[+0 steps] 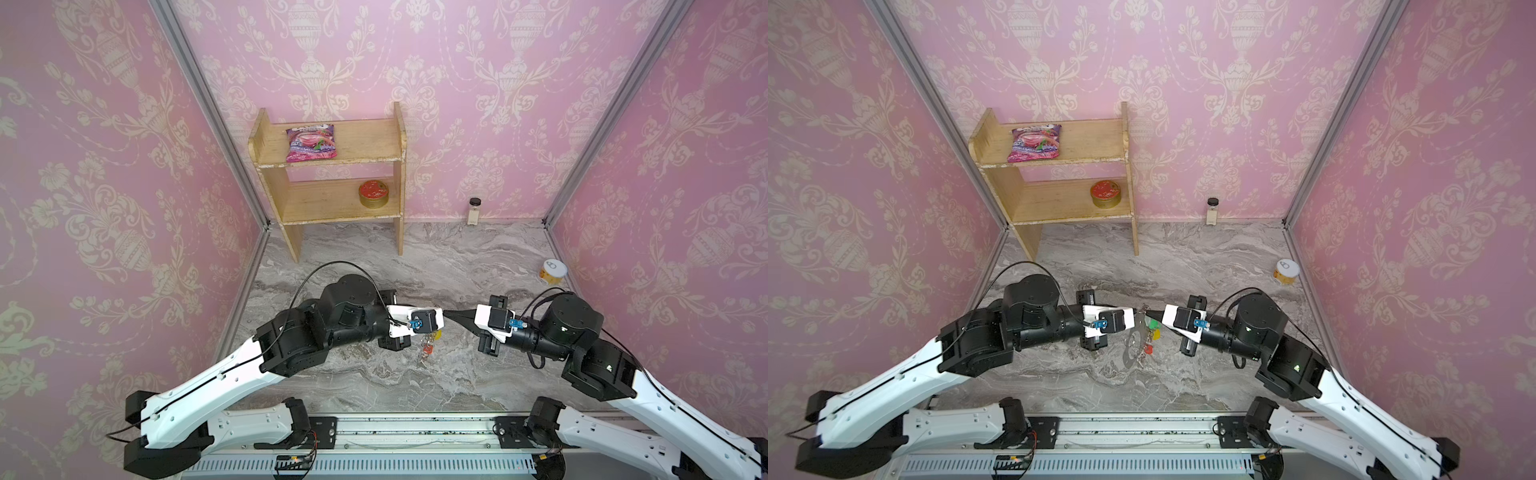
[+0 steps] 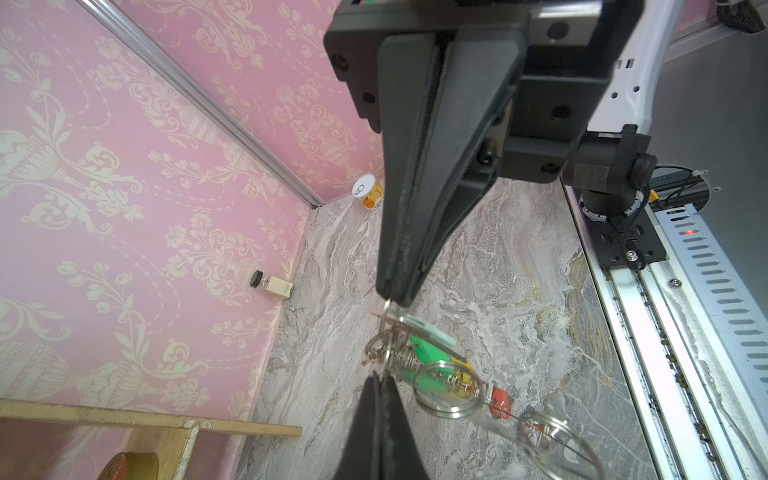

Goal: Put the keys on the keyring

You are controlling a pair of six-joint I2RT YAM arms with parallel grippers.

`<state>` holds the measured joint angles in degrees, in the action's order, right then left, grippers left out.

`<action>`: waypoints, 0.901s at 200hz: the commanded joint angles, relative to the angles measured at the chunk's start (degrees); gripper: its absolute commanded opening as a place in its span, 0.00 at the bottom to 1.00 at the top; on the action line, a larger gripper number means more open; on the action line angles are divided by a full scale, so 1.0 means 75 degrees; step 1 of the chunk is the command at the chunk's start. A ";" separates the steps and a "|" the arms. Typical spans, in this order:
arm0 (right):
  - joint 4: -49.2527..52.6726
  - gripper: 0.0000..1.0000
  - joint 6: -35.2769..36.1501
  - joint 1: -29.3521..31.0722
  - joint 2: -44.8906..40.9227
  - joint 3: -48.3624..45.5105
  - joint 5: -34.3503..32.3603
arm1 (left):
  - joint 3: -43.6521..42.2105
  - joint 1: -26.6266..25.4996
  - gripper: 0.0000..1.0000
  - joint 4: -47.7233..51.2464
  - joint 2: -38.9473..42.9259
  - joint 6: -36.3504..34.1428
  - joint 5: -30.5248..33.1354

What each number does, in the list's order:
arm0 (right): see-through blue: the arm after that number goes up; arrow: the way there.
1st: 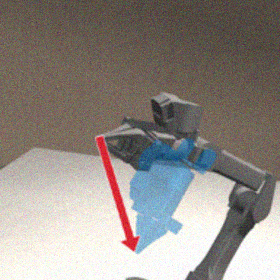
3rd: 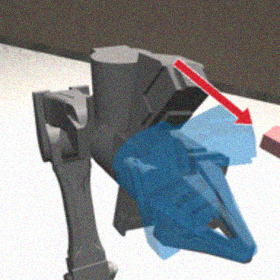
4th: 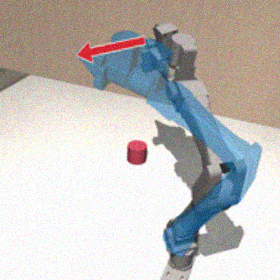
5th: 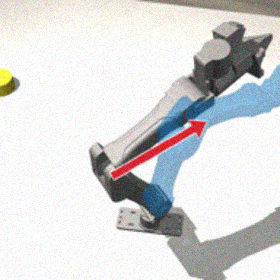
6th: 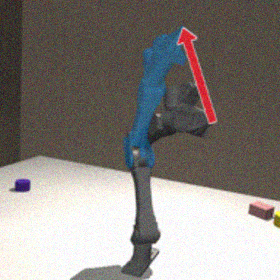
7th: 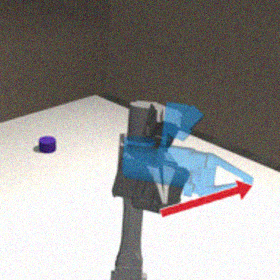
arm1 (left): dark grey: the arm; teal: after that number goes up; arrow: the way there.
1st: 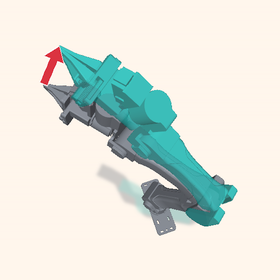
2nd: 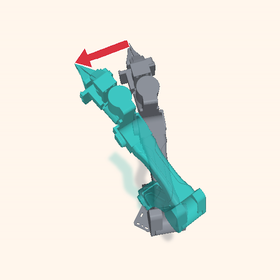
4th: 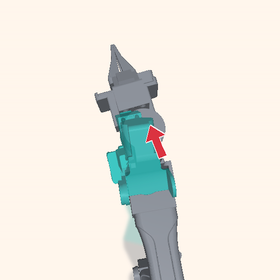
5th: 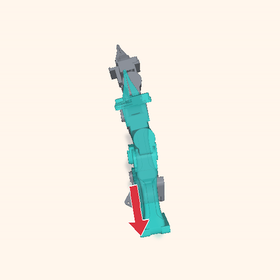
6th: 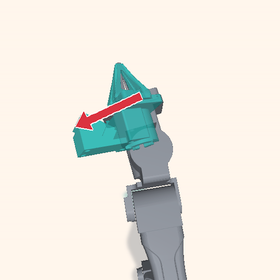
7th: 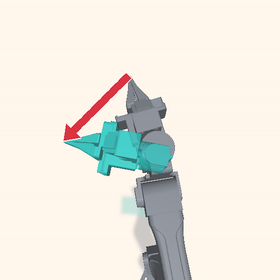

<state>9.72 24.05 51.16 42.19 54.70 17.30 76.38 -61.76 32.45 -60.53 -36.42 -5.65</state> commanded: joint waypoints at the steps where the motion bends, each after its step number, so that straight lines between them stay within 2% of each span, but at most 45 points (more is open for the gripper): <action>1: 0.0063 0.00 0.0062 0.0058 0.0013 0.0237 0.0049 | 0.0328 -0.0071 0.00 -0.0185 0.0067 -0.0066 -0.0032; 180: 0.0134 0.00 0.0109 0.0059 -0.0121 0.0264 0.0331 | 0.0396 -0.0106 0.00 -0.0135 0.0003 -0.0079 -0.0028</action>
<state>10.41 24.08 51.16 41.01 55.24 18.48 76.82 -62.13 32.49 -60.53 -36.42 -5.65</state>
